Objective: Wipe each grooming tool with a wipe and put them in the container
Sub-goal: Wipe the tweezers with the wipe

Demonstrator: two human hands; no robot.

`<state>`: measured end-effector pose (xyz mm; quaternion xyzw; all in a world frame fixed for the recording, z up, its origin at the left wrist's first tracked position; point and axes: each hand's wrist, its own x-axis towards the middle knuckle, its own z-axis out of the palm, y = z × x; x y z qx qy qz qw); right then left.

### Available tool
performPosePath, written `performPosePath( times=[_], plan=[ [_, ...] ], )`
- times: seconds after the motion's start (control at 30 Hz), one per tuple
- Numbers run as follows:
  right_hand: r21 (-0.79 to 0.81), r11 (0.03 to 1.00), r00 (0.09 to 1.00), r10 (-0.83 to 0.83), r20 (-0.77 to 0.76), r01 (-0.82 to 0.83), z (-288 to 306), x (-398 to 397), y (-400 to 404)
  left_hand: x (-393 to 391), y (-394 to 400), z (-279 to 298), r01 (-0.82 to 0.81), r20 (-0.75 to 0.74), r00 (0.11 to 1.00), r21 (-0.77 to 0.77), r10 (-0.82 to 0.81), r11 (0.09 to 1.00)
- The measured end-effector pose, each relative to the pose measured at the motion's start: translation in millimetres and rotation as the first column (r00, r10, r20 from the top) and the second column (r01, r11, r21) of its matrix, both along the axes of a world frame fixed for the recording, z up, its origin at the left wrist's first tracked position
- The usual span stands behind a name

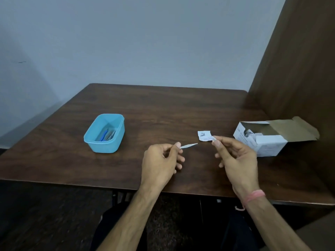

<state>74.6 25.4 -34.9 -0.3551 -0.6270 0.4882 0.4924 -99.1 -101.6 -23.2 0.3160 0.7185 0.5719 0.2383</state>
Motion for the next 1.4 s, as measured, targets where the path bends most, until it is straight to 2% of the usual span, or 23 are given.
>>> performPosePath(
  times=[0.2, 0.33, 0.47, 0.57, 0.67, 0.77, 0.87, 1.03, 1.1, 1.17, 1.23, 1.3, 1.4],
  plan=[
    [0.129, 0.991, 0.995, -0.057, 0.079, 0.046, 6, -26, -6, 0, -2, -2, -0.048, -0.018, 0.999, 0.014, 0.048, 0.999],
    [0.280, 0.960, 0.953, -0.066, 0.297, -0.021, 8, -46, -10, -2, -6, -2, -0.044, -0.068, 0.997, 0.012, 0.044, 0.999],
    [0.341, 0.940, 0.926, -0.115, 0.361, -0.016, 9, -42, -13, 0, -7, 0, -0.032, -0.087, 0.996, -0.006, 0.031, 0.999],
    [0.347, 0.938, 0.918, -0.127, 0.376, -0.012, 6, -40, -14, 1, -7, -2, -0.027, -0.116, 0.993, -0.008, 0.026, 1.000],
    [0.320, 0.947, 0.918, -0.094, 0.385, -0.038, 5, -41, -14, 1, -8, -3, 0.045, -0.137, 0.989, -0.043, -0.050, 0.998],
    [0.260, 0.965, 0.933, -0.101, 0.345, 0.009, 5, -40, -10, -3, -10, -1, 0.150, -0.072, 0.986, -0.046, -0.153, 0.988],
    [0.241, 0.970, 0.956, -0.045, 0.291, -0.028, 7, -39, -13, -8, -14, 1, 0.230, -0.079, 0.968, -0.093, -0.238, 0.969],
    [0.239, 0.970, 0.965, -0.010, 0.263, -0.055, 7, -38, -14, -12, -16, 1, 0.270, -0.080, 0.958, -0.083, -0.277, 0.959],
    [0.320, 0.945, 0.951, -0.043, 0.307, -0.060, 4, -39, -13, -13, -15, -1, 0.267, -0.077, 0.959, -0.073, -0.272, 0.961],
    [0.467, 0.872, 0.917, -0.058, 0.395, -0.146, 1, -40, -18, -13, -16, -2, 0.272, -0.079, 0.958, -0.062, -0.276, 0.960],
    [0.531, 0.821, 0.892, -0.062, 0.448, -0.210, -2, -40, -20, -14, -17, -3, 0.283, -0.086, 0.954, -0.058, -0.287, 0.957],
    [0.535, 0.823, 0.892, -0.082, 0.444, -0.191, -1, -41, -18, -16, -17, -2, 0.278, -0.091, 0.955, -0.061, -0.283, 0.959],
    [0.430, 0.896, 0.913, -0.076, 0.402, -0.115, -1, -39, -14, -15, -17, -2, 0.268, -0.066, 0.960, -0.047, -0.271, 0.962]
  ],
)
